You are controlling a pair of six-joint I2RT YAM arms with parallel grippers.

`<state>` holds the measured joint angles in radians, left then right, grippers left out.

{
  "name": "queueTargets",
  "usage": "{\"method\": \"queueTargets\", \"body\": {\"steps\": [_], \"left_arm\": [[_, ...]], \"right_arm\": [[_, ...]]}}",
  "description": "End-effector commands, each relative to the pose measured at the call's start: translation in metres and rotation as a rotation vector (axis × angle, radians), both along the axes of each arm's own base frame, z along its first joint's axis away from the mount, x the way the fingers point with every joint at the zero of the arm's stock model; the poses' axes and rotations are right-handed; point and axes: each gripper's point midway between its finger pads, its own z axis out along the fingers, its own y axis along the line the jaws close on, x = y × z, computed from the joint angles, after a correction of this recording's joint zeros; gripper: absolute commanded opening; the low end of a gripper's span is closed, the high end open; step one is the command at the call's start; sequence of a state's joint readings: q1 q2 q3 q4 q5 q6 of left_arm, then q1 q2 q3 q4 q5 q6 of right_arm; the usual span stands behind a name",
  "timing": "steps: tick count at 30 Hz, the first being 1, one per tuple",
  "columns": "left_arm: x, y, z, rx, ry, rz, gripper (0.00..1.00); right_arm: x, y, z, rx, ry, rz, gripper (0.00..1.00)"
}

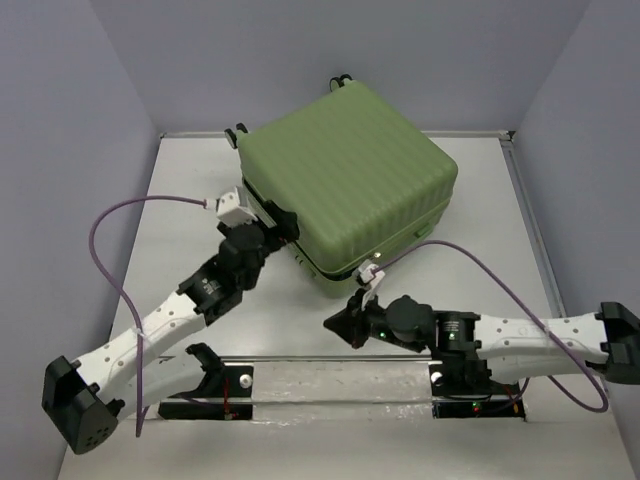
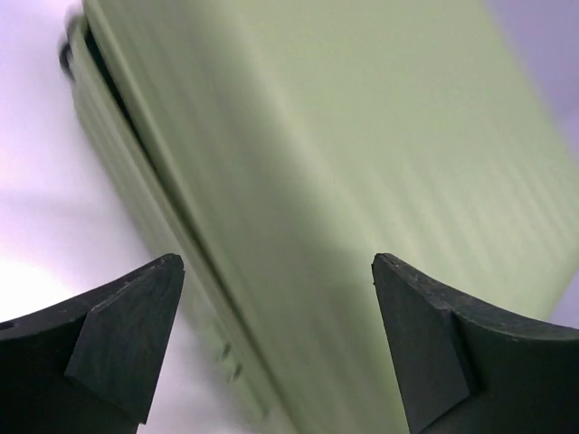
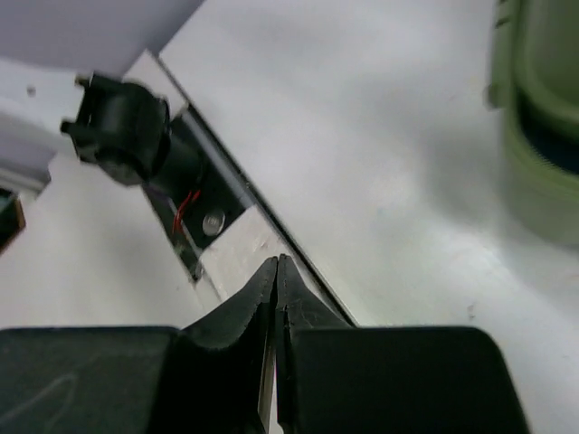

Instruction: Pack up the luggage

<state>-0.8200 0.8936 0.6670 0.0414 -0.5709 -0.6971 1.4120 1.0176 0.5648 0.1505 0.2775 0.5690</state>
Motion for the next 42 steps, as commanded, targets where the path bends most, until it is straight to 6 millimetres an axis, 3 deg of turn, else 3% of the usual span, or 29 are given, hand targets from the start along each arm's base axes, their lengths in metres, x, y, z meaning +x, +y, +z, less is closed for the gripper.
{"method": "queueTargets", "body": {"steps": [1,2,4,5,6,7,8,9,11,12,14,16,17,19,22,30,36,39,42], "left_arm": [[0.046,0.016,0.102,-0.138,-0.171,0.0,0.99],[0.066,0.043,0.106,-0.147,-0.173,0.071,0.99],[0.094,0.047,0.111,-0.192,-0.158,0.04,0.99],[0.112,0.07,0.11,-0.203,-0.153,0.087,0.99],[0.132,0.062,0.105,-0.247,-0.121,0.025,0.99],[0.143,0.064,0.1,-0.254,-0.106,-0.007,0.99],[0.154,0.073,0.097,-0.31,-0.086,-0.035,0.99],[0.166,0.076,0.098,-0.334,-0.096,-0.048,0.99],[0.197,0.084,0.081,-0.358,-0.049,-0.04,0.99],[0.214,0.092,0.061,-0.352,-0.009,-0.019,0.99],[0.234,0.101,0.073,-0.348,-0.048,-0.027,0.99],[0.255,0.096,0.067,-0.355,-0.039,-0.05,0.99],[0.263,0.108,0.068,-0.371,-0.052,-0.042,0.99],[0.283,0.111,0.063,-0.39,-0.05,-0.04,0.99],[0.305,0.106,0.056,-0.431,-0.047,-0.062,0.99],[0.333,0.095,0.021,-0.576,-0.021,-0.089,0.99],[0.345,0.084,0.038,-0.649,-0.098,-0.134,0.98],[0.346,0.081,0.051,-0.66,-0.141,-0.152,0.85],[0.345,0.087,0.073,-0.685,-0.223,-0.161,0.55]], "right_arm": [[0.038,-0.043,0.005,-0.045,-0.076,-0.196,0.09],[0.043,-0.052,0.012,-0.031,-0.086,-0.22,0.11],[0.049,-0.065,0.016,-0.047,-0.105,-0.26,0.14],[0.049,-0.071,0.022,-0.031,-0.112,-0.265,0.18],[0.049,-0.074,0.022,-0.032,-0.124,-0.267,0.24],[0.049,-0.076,0.023,-0.028,-0.125,-0.267,0.24],[0.048,-0.079,0.02,-0.037,-0.125,-0.266,0.33],[0.047,-0.08,0.021,-0.036,-0.127,-0.259,0.36],[0.044,-0.081,0.015,-0.046,-0.12,-0.243,0.45],[0.043,-0.082,0.015,-0.044,-0.117,-0.237,0.48],[0.039,-0.081,0.01,-0.05,-0.111,-0.213,0.56],[0.034,-0.079,0.007,-0.054,-0.106,-0.177,0.61],[0.032,-0.078,0.005,-0.058,-0.106,-0.169,0.61],[0.029,-0.076,0.002,-0.067,-0.099,-0.146,0.66],[0.026,-0.072,0.004,-0.063,-0.091,-0.123,0.67],[0.024,-0.077,0.004,-0.047,-0.084,-0.123,0.68],[0.025,-0.086,0.006,-0.028,-0.079,-0.151,0.68],[0.025,-0.091,0.006,-0.019,-0.079,-0.162,0.68],[0.026,-0.096,0.007,-0.016,-0.075,-0.173,0.68]]}}
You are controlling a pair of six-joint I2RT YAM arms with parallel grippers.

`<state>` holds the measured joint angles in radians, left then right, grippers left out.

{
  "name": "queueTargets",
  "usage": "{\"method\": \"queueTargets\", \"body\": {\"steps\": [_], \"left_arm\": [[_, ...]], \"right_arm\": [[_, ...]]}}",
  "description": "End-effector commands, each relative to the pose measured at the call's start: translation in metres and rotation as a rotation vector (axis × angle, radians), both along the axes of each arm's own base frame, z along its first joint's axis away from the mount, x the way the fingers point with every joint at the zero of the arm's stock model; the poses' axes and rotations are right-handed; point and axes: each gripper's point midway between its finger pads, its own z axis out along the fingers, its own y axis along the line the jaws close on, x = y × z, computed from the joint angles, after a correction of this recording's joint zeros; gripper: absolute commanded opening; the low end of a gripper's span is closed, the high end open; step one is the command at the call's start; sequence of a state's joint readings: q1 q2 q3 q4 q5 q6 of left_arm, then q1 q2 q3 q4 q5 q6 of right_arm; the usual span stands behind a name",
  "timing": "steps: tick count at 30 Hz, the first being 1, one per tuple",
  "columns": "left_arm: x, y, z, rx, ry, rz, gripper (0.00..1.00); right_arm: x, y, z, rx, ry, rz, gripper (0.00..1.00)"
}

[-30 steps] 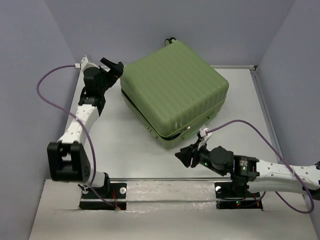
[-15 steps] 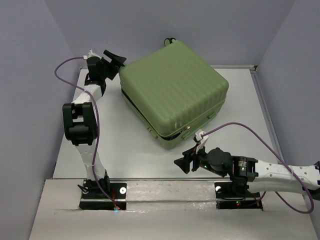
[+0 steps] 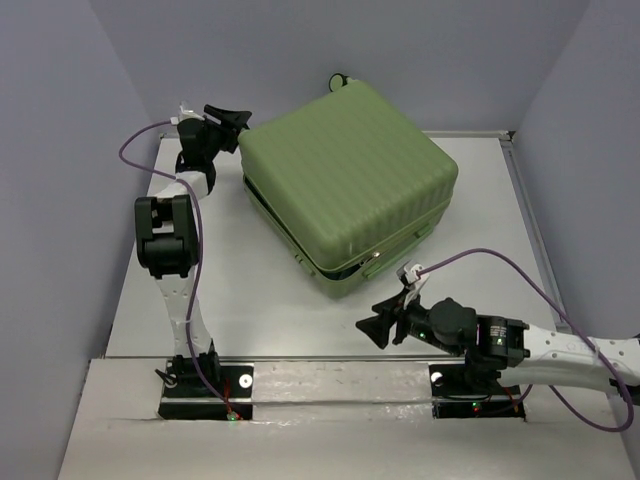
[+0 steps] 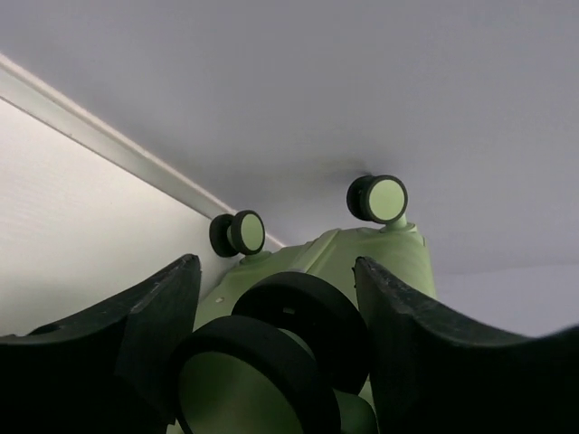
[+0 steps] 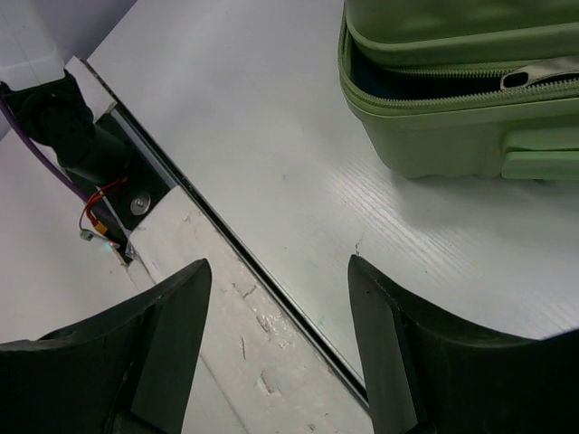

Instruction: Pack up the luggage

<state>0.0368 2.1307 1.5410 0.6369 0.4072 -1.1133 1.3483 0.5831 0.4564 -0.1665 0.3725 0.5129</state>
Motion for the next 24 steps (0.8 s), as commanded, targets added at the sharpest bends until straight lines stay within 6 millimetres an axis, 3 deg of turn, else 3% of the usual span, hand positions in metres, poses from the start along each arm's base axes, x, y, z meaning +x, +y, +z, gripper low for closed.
{"method": "queueTargets", "body": {"steps": [1,2,4,5,9,13,17,21,22,24], "left_arm": [[-0.005,-0.017,0.089,-0.069,-0.254,-0.046,0.46],[-0.005,-0.013,0.095,-0.071,-0.272,-0.036,0.31],[-0.009,-0.013,0.122,-0.06,-0.326,-0.035,0.09],[-0.01,-0.012,0.129,-0.057,-0.335,-0.034,0.06],[-0.023,-0.02,0.173,-0.043,-0.349,-0.049,0.06],[-0.041,-0.018,0.216,-0.018,-0.358,-0.025,0.06],[-0.053,-0.017,0.239,0.0,-0.321,-0.009,0.06],[-0.066,-0.017,0.238,0.007,-0.258,-0.01,0.06],[-0.068,-0.017,0.223,-0.003,-0.221,-0.015,0.06],[-0.077,-0.021,0.218,-0.017,-0.209,-0.033,0.06]], "right_arm": [[0.004,-0.008,0.004,0.009,-0.003,-0.033,0.68],[0.004,-0.01,0.004,0.004,-0.004,-0.034,0.68],[0.004,-0.011,0.006,-0.005,-0.01,-0.032,0.68],[0.004,-0.012,0.006,-0.008,-0.01,-0.032,0.68],[0.009,-0.017,0.002,-0.02,-0.022,-0.066,0.69],[0.02,-0.029,0.003,0.0,-0.044,-0.149,0.76],[0.029,-0.041,0.006,0.028,-0.062,-0.219,0.79],[0.034,-0.051,0.005,0.05,-0.035,-0.289,0.79],[0.036,-0.052,0.006,0.05,-0.033,-0.302,0.78],[0.042,-0.057,0.004,0.023,-0.044,-0.349,0.75]]}}
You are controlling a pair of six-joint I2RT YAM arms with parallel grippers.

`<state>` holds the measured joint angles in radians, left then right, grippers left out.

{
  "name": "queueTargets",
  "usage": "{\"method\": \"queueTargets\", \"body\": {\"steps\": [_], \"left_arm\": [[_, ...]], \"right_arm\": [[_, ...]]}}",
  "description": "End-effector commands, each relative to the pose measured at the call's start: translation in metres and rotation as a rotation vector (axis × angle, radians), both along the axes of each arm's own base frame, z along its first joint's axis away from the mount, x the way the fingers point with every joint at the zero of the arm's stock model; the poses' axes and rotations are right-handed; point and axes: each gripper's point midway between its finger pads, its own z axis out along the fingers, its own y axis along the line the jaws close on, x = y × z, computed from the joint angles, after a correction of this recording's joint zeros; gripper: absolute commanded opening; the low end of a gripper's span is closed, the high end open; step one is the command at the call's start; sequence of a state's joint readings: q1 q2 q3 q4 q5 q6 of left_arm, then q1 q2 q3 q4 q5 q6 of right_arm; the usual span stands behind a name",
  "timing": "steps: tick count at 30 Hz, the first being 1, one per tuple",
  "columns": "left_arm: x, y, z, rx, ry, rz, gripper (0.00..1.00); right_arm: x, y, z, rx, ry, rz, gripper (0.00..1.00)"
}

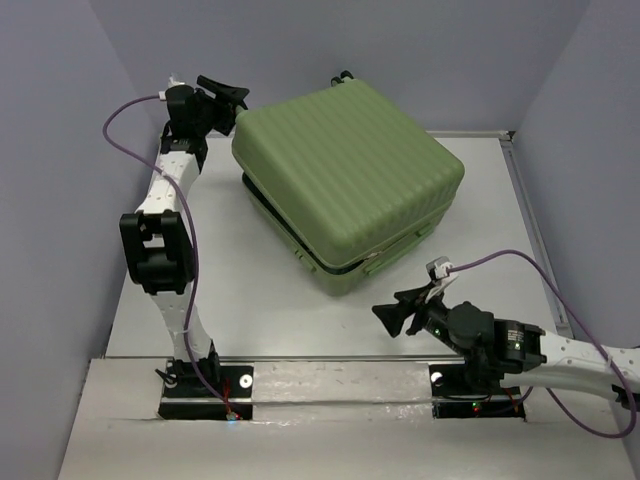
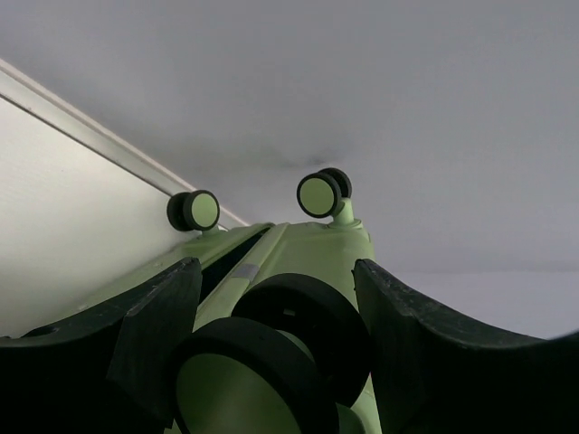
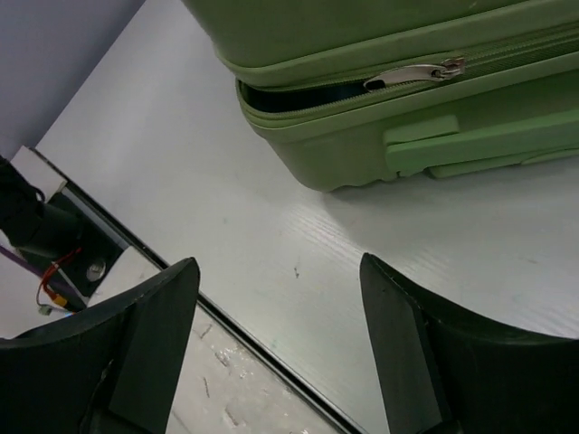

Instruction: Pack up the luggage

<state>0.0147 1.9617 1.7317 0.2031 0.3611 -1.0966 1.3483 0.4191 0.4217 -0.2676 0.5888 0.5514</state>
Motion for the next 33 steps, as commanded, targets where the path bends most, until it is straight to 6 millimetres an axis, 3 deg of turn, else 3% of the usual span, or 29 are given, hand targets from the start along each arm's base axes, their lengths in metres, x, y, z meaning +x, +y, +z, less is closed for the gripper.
{"method": "queueTargets", "body": {"steps": [1,4,7,11,13,14,16,18,21,25,28,31,33], "left_arm": [[-0.053,-0.014,0.118,-0.042,-0.256,-0.062,0.06],[-0.062,-0.017,0.112,-0.031,-0.228,-0.075,0.06],[-0.069,-0.017,0.099,-0.019,-0.2,-0.076,0.06],[-0.074,-0.018,0.095,-0.029,-0.181,-0.105,0.06],[-0.076,-0.02,0.101,-0.049,-0.184,-0.113,0.06],[-0.076,-0.021,0.124,-0.062,-0.219,-0.123,0.06],[-0.074,-0.022,0.127,-0.066,-0.212,-0.13,0.06],[-0.077,-0.019,0.156,-0.075,-0.266,-0.108,0.06],[-0.083,-0.023,0.17,-0.1,-0.294,-0.128,0.06],[-0.087,-0.027,0.168,-0.136,-0.286,-0.144,0.06],[-0.096,-0.029,0.194,-0.168,-0.336,-0.158,0.06],[-0.1,-0.027,0.191,-0.129,-0.33,-0.142,0.06],[-0.096,-0.028,0.169,-0.146,-0.277,-0.147,0.06]], "right_arm": [[0.023,-0.019,0.002,-0.02,-0.015,-0.177,0.72],[0.037,-0.025,-0.003,-0.084,-0.024,-0.251,0.65],[0.055,-0.034,-0.005,-0.136,-0.023,-0.326,0.45],[0.075,-0.039,-0.009,-0.17,-0.003,-0.369,0.41],[0.079,-0.04,-0.004,-0.167,-0.018,-0.368,0.41],[0.083,-0.039,0.001,-0.16,-0.03,-0.364,0.42],[0.086,-0.036,0.005,-0.145,-0.034,-0.357,0.43],[0.088,-0.03,0.0,-0.148,-0.021,-0.34,0.46],[0.089,-0.023,-0.005,-0.145,-0.007,-0.322,0.52],[0.091,-0.023,-0.004,-0.147,-0.011,-0.318,0.59],[0.094,-0.022,-0.002,-0.147,-0.011,-0.307,0.61],[0.092,-0.018,-0.005,-0.141,-0.008,-0.283,0.62],[0.091,-0.014,-0.011,-0.134,0.001,-0.26,0.65]]}}
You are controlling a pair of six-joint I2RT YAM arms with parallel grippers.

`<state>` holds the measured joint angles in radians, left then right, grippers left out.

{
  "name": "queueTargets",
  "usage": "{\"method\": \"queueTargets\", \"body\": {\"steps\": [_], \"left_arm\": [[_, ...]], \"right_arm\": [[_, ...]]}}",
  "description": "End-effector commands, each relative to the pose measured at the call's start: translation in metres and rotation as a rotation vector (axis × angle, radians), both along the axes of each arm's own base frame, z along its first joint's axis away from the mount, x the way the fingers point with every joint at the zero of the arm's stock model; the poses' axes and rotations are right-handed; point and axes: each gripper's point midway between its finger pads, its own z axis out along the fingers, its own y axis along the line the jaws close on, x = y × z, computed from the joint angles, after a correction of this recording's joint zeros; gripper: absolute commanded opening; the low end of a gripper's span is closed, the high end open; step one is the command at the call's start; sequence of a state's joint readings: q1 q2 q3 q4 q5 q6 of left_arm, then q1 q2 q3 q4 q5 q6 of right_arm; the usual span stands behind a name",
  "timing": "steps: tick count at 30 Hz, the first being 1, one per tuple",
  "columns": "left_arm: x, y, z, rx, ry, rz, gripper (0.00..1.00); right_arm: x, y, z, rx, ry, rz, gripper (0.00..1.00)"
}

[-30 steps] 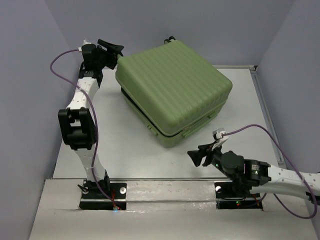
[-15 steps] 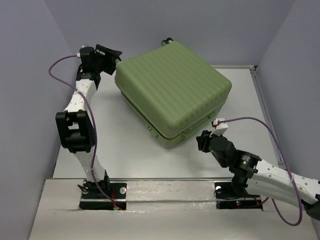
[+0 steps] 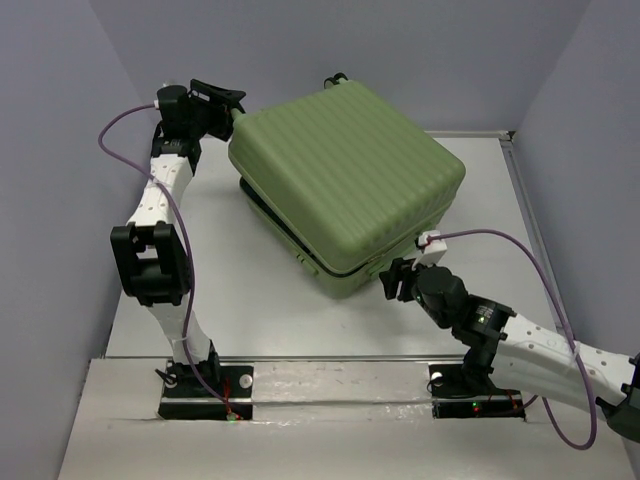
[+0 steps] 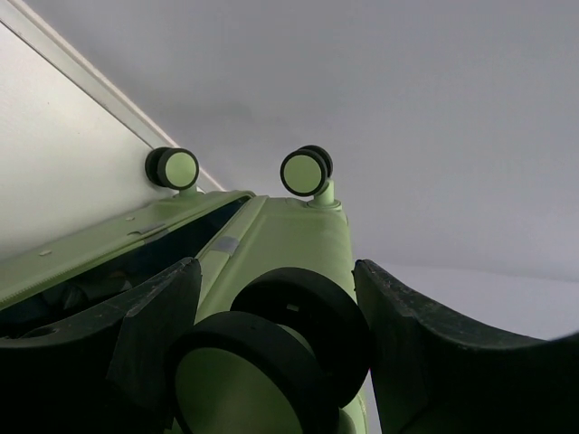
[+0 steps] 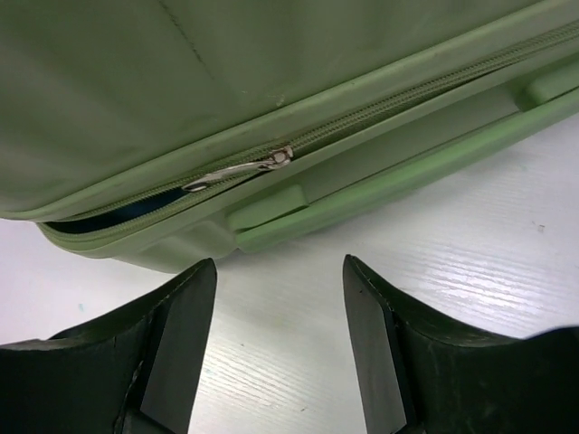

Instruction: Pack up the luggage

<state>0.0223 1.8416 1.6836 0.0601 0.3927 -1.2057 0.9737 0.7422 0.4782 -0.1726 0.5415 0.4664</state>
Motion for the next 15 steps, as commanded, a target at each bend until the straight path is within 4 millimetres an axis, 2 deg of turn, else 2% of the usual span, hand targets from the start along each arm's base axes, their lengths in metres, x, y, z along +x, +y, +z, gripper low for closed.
{"method": "queueTargets", "body": {"steps": [1,2,3,4,5,8,10,12,13,14,15], "left_arm": [[-0.06,-0.028,0.151,-0.094,-0.389,-0.134,0.06],[-0.062,-0.029,0.155,-0.109,-0.4,-0.142,0.06],[-0.067,-0.044,0.161,-0.121,-0.405,-0.167,0.06],[-0.069,-0.045,0.167,-0.126,-0.413,-0.166,0.06],[-0.073,-0.044,0.184,-0.13,-0.444,-0.159,0.06],[-0.076,-0.037,0.211,-0.146,-0.481,-0.129,0.06],[-0.08,-0.037,0.213,-0.146,-0.484,-0.13,0.06],[-0.08,-0.043,0.178,-0.121,-0.432,-0.139,0.06],[-0.095,-0.046,0.179,-0.107,-0.461,-0.147,0.06],[-0.09,-0.047,0.128,-0.103,-0.366,-0.146,0.06],[-0.096,-0.05,0.11,-0.13,-0.334,-0.168,0.06]], "right_arm": [[0.007,0.016,0.017,0.074,-0.034,0.043,0.65],[0.009,0.015,0.013,0.072,-0.027,0.037,0.65],[0.009,0.016,0.011,0.071,-0.021,0.035,0.65],[0.009,0.017,0.008,0.07,-0.016,0.035,0.67],[0.009,0.018,0.007,0.069,-0.014,0.038,0.69],[0.009,0.022,0.017,0.09,-0.036,0.06,0.77],[0.008,0.023,0.018,0.092,-0.036,0.068,0.79],[0.004,0.025,0.01,0.087,-0.017,0.09,0.84],[0.001,0.027,0.004,0.083,0.002,0.107,0.85],[0.0,0.028,-0.001,0.079,0.013,0.114,0.86],[-0.003,0.03,-0.009,0.073,0.03,0.132,0.88]]}}
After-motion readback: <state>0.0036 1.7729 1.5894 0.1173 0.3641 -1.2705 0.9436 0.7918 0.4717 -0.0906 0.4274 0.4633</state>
